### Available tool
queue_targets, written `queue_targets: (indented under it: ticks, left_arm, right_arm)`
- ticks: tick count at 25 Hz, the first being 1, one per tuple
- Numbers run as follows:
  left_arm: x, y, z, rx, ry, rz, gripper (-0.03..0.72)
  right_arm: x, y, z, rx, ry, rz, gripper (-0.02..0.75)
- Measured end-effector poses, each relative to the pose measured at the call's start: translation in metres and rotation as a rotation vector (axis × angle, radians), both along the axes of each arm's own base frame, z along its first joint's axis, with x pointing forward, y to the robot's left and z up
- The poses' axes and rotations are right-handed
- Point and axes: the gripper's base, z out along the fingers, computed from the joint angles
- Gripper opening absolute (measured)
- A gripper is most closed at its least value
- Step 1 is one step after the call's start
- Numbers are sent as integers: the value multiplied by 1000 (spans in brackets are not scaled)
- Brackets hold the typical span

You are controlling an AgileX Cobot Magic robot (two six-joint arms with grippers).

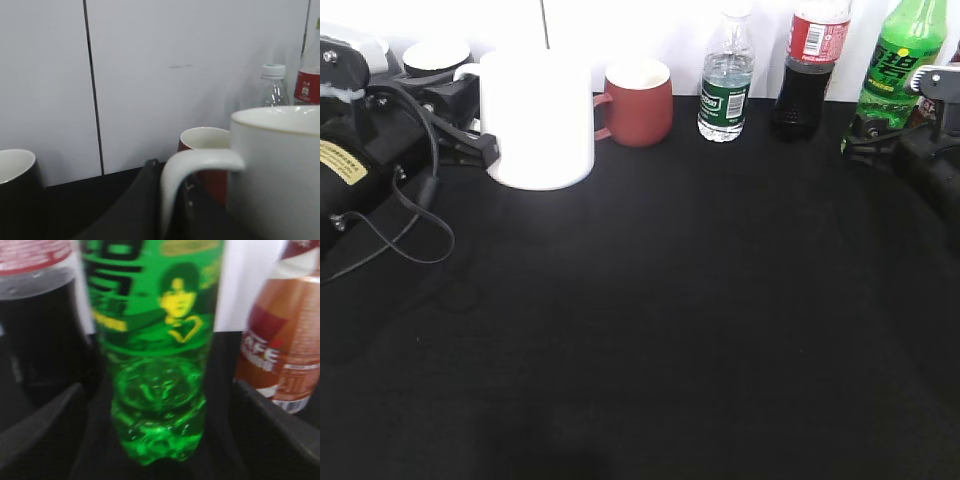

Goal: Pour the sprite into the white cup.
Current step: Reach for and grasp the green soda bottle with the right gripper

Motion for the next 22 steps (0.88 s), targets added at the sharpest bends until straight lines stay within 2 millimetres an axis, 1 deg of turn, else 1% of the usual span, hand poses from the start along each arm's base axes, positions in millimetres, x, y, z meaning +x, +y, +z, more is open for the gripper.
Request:
queue_targets:
  ticks: [4, 6, 10, 18, 20, 22]
  left_arm:
    - [0, 0, 0, 0, 0, -1, 46]
    - [0, 0, 0, 1, 0, -2, 46]
    - [0, 0, 0, 3, -1, -5, 43]
    - [0, -1, 0, 7, -3, -12, 42]
    - [-1, -1, 0, 8, -3, -14, 42]
    - [-1, -1, 0, 9, -4, -16, 42]
  right_arm:
    - [11, 0, 10, 7, -57, -8, 667]
    - [19, 1, 12, 9, -72, -7, 661]
    - [30, 2, -6, 7, -46, -9, 652]
    - [61, 6, -24, 10, -71, -14, 636]
    - [63, 6, -30, 8, -82, -19, 611]
    - [64, 5, -32, 6, -104, -23, 565]
